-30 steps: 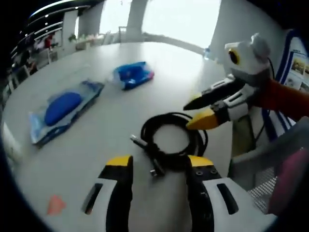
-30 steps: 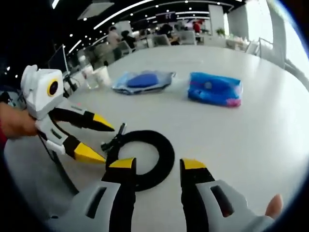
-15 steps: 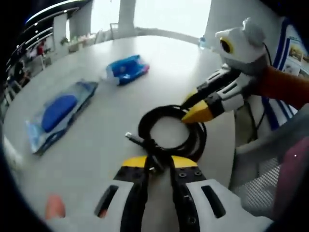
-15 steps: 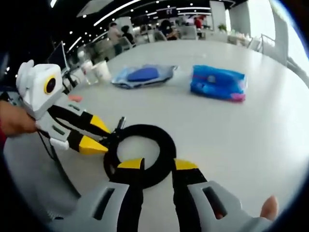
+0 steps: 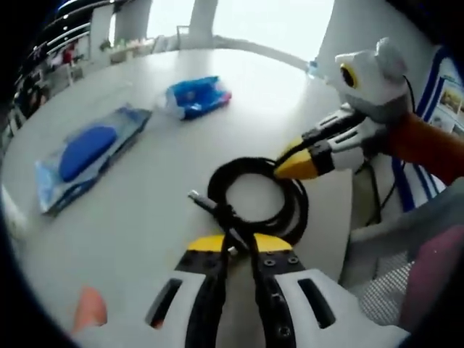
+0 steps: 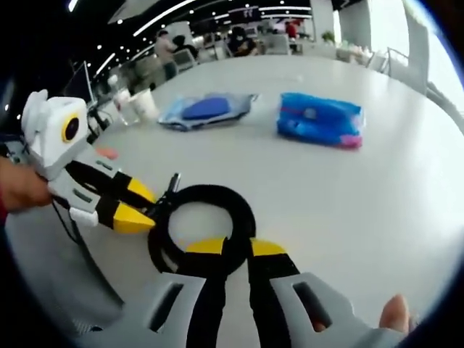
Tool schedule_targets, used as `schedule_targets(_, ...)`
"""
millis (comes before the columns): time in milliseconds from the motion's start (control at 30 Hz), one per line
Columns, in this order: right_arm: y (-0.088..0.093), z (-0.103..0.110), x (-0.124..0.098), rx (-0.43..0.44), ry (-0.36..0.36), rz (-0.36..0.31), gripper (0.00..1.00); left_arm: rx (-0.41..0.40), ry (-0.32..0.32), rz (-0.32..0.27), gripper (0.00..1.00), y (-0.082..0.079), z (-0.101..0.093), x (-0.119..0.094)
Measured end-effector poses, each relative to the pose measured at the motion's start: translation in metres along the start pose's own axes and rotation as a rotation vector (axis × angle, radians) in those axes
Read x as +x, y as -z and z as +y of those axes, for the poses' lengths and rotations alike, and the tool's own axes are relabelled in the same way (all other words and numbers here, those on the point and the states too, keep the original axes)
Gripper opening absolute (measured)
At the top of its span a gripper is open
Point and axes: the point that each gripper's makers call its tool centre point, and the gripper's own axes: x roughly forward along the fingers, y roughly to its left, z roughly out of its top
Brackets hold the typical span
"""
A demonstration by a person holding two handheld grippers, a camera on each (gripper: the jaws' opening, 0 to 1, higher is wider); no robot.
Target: Arrange the tabletop items into an orderly group along one side of the table until the central work area is clear of visible clutter.
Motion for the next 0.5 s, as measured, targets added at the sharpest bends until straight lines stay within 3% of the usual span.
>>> schedule_targets(67, -0.002, 0.003, -0.001, 0.022, -0.023, -0.008, 0.07, 0.002, -0.002, -0.002, 0.10, 0.000, 0.001, 0.000)
schedule_targets(300, -0.007, -0.002, -0.008, 0.044, -0.002, -0.036, 0.05, 0.007, -0.008, -0.022, 0.09, -0.006, 0.001, -0.004)
schedule_targets(500, -0.033, -0.003, -0.017, 0.011, 0.007, -0.086, 0.04, 0.004, -0.010, -0.061, 0.09, -0.023, 0.005, -0.013)
